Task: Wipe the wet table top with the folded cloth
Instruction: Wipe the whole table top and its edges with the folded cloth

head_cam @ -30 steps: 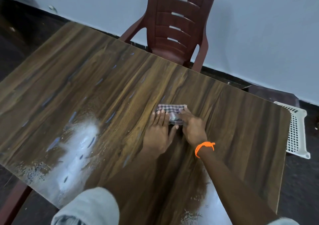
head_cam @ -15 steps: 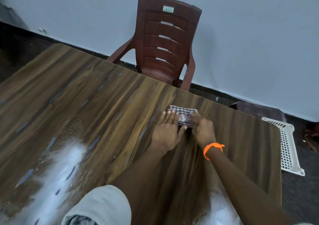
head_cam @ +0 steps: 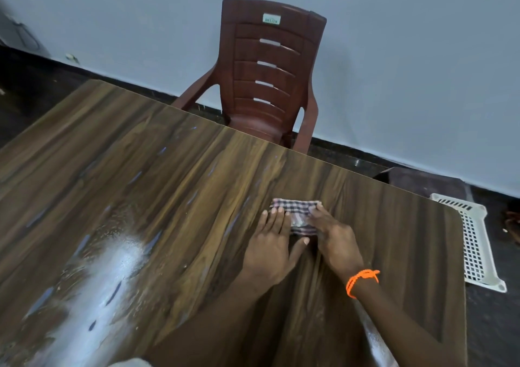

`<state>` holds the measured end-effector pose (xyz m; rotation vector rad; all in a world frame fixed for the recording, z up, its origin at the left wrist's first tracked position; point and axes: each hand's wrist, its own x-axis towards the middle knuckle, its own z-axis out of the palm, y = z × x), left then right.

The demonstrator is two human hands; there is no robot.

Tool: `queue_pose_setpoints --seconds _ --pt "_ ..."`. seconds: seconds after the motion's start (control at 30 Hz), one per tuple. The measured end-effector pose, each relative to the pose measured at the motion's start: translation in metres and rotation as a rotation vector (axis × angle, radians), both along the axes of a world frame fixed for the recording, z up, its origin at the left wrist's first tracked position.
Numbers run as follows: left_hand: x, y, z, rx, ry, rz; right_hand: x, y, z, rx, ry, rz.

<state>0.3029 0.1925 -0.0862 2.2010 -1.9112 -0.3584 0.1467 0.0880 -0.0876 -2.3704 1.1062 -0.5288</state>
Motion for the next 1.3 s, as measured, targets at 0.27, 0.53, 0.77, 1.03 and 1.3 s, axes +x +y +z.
queue_pose_setpoints --seconds 0.27,0.53,0.77,1.03,1.3 --pt "0.037 -0.103 0.011 0.032 -0.043 -0.056 0.039 -0.072 0.027 0.001 0.086 -0.123" --pt "0.039 -0.058 0.006 -0.003 0.013 0.041 0.042 -0.049 0.013 0.003 0.009 0.044" --pt "0.011 -0.086 0.006 -0.022 -0.029 -0.139 0.000 -0.055 0.006 -0.040 -0.001 -0.168" --pt "0.047 -0.172 0.006 -0.028 -0.068 -0.076 0.060 -0.122 0.019 0.039 0.051 -0.339" --pt "0.099 -0.147 -0.004 -0.052 -0.084 0.008 0.114 -0.118 0.022 0.010 0.100 -0.182"
